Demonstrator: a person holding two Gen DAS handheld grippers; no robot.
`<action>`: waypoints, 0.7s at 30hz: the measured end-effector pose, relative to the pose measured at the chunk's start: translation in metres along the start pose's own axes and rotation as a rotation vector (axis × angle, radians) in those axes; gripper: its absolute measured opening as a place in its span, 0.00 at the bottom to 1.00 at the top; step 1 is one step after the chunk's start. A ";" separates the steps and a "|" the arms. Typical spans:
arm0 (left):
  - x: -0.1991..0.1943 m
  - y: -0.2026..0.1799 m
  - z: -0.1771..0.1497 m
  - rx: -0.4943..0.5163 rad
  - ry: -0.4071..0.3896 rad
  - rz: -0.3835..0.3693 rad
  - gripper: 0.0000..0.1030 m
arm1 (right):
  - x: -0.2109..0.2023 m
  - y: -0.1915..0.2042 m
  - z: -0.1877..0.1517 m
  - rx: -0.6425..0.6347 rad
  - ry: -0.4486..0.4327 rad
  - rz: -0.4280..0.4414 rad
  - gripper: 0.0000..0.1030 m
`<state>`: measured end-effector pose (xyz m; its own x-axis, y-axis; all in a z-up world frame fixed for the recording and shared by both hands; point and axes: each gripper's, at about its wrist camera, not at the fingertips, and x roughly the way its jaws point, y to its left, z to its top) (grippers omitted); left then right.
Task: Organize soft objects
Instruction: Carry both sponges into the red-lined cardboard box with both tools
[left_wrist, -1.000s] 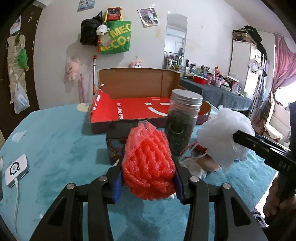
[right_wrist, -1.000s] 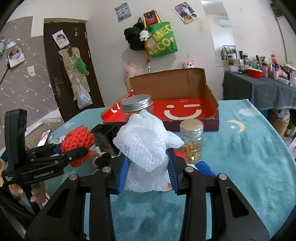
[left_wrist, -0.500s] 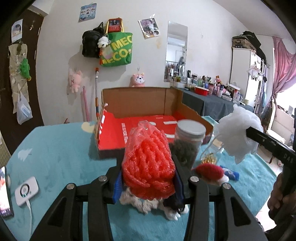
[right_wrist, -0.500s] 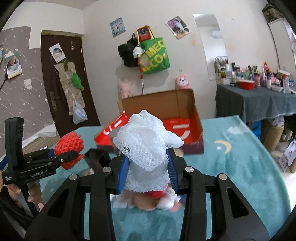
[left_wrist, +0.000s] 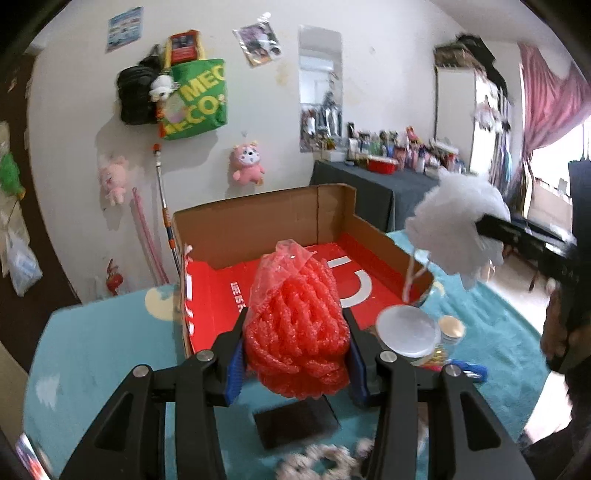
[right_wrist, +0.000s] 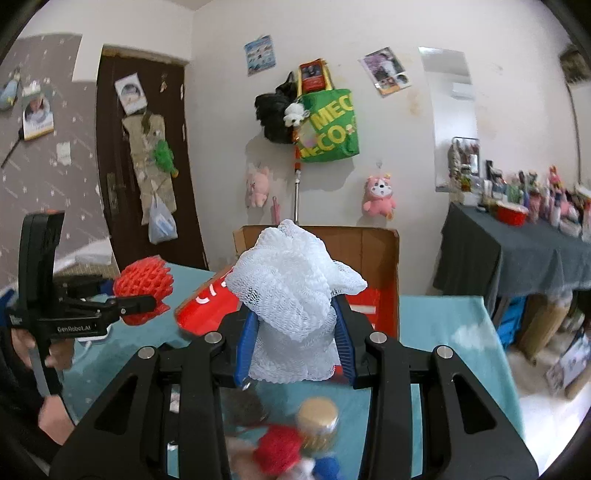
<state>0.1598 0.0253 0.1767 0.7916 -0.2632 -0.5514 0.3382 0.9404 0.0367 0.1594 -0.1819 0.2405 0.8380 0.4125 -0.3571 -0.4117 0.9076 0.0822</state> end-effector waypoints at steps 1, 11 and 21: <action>0.006 0.001 0.005 0.018 0.010 0.004 0.46 | 0.011 -0.001 0.007 -0.020 0.018 0.002 0.35; 0.112 0.018 0.051 0.074 0.198 0.005 0.47 | 0.136 -0.020 0.039 -0.084 0.216 -0.016 0.35; 0.230 0.036 0.075 0.006 0.347 -0.028 0.47 | 0.275 -0.040 0.043 -0.064 0.453 -0.099 0.35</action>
<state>0.3920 -0.0174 0.1139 0.5621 -0.1990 -0.8028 0.3611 0.9323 0.0217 0.4218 -0.1015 0.1792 0.6397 0.2354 -0.7317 -0.3708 0.9284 -0.0255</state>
